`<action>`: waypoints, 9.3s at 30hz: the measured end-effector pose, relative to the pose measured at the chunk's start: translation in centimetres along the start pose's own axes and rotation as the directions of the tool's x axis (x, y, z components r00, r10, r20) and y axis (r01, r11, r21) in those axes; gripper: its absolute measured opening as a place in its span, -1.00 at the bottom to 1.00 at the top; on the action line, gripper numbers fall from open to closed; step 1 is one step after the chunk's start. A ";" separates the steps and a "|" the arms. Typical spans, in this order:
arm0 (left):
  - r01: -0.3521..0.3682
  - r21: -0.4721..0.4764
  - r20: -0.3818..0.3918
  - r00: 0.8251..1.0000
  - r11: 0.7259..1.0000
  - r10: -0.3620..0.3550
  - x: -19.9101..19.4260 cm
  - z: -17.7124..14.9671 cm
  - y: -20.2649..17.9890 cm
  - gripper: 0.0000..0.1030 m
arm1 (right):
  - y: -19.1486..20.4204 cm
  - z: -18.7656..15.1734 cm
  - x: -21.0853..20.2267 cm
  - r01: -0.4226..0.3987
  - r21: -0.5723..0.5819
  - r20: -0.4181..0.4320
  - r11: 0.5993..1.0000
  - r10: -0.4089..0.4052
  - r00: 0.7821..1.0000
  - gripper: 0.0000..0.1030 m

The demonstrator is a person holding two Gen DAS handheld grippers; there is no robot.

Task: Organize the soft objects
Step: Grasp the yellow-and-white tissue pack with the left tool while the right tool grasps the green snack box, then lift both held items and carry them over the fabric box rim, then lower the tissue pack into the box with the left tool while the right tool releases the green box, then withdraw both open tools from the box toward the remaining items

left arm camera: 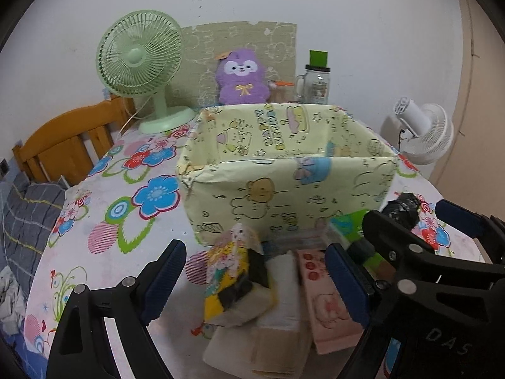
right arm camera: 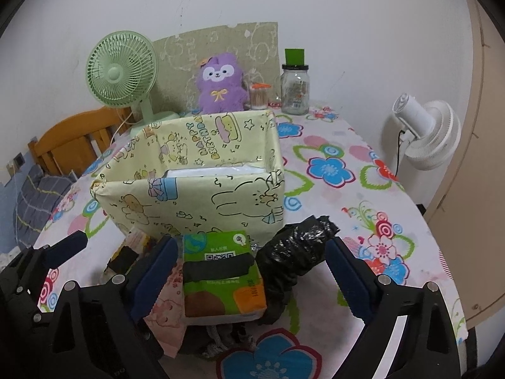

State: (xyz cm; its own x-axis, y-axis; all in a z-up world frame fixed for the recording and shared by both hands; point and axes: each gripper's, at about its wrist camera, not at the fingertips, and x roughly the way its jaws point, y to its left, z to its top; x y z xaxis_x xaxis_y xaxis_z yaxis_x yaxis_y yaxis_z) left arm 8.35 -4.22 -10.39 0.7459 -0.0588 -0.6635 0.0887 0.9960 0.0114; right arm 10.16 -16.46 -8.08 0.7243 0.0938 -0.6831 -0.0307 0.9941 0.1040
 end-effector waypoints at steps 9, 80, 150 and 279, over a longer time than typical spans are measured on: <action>-0.018 -0.013 -0.049 0.999 1.000 0.018 1.6 -0.3 1.0 0.62 | 0.7 -0.2 2.0 -0.015 0.009 -0.067 1.000 0.016 0.998 0.74; 0.056 -0.108 -0.097 0.993 0.993 -0.066 1.9 0.4 4.1 -0.66 | 4.5 1.6 2.0 -0.008 -0.038 -0.080 0.999 0.005 0.997 0.09; 0.060 0.015 0.093 0.994 0.998 -0.061 -2.3 10.7 0.2 -0.67 | 1.8 11.0 -2.7 -0.020 0.010 0.086 1.000 0.019 0.996 0.09; 0.081 -0.022 0.117 0.990 0.996 -0.078 -6.2 1.5 -1.2 0.97 | 1.8 2.2 -6.7 -0.021 -0.043 0.091 0.999 0.025 0.996 0.95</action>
State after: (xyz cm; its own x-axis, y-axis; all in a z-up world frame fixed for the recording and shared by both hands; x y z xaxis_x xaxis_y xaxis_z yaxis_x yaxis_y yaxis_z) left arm 4.63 -5.19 -5.20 0.8089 -0.1441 -0.5700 0.1345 0.9891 -0.0592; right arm 6.76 -15.44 -1.76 0.7831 0.1136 -0.6115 -0.0758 0.9933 0.0875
